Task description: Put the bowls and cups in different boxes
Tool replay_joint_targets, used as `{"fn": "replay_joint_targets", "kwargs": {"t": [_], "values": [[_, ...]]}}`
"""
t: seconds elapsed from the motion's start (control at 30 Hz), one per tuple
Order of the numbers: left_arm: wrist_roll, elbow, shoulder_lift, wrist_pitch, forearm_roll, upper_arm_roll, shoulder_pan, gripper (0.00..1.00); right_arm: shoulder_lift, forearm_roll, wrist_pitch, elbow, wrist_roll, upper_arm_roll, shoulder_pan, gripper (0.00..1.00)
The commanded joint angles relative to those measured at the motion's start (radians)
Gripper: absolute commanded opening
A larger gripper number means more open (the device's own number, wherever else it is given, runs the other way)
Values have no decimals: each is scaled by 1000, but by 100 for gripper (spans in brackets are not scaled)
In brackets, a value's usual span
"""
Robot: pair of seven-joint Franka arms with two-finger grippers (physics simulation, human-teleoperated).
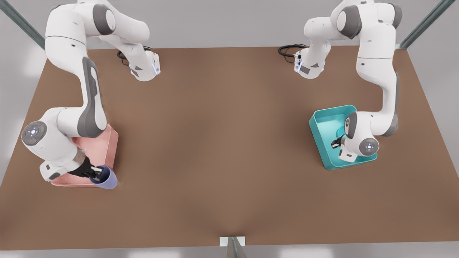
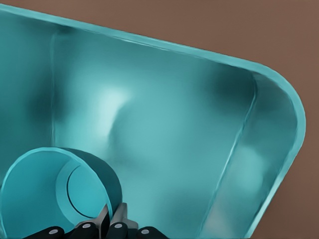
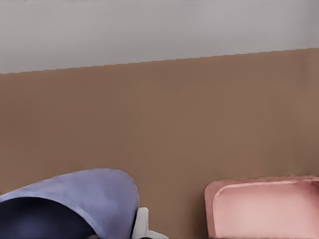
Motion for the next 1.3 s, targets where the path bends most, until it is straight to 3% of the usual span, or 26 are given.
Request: {"fn": "replay_joint_targets", "kwargs": {"t": [0.0,0.03,0.07,0.1,0.23,0.3,0.33,0.43,0.73,0.8,1.27], "values": [[-17,-9,12,177,-3,0,4,21,0,-27,-111,31,-547,-1,-59,21],[-17,-9,12,181,-3,0,5,21,0,-27,-122,31,-553,-3,-86,21],[-12,-9,12,178,-1,0,5,90,0,-29,-136,29,-574,-4,-117,21],[-9,-8,6,166,-1,0,5,100,20,-58,-139,31,-579,-4,-145,21],[53,29,-120,-68,-4,-3,5,100,89,-70,-139,17,-578,-9,-203,21],[176,245,-163,-383,-103,-6,2,100,146,-67,-122,21,-578,-12,-206,21],[242,382,-163,-506,-109,-64,0,100,169,-67,-122,23,-578,-18,-211,21],[328,629,-155,-710,-107,-169,-1,100,215,-75,-80,25,-571,-27,-214,21],[327,673,-162,-779,-110,-166,10,100,347,-49,93,28,-559,-24,-223,21],[325,673,-162,-779,-110,-167,10,100,347,-46,90,35,-565,-23,-238,100],[327,672,-155,-774,-112,-166,23,100,303,-37,10,38,-568,-10,-245,100]]}}
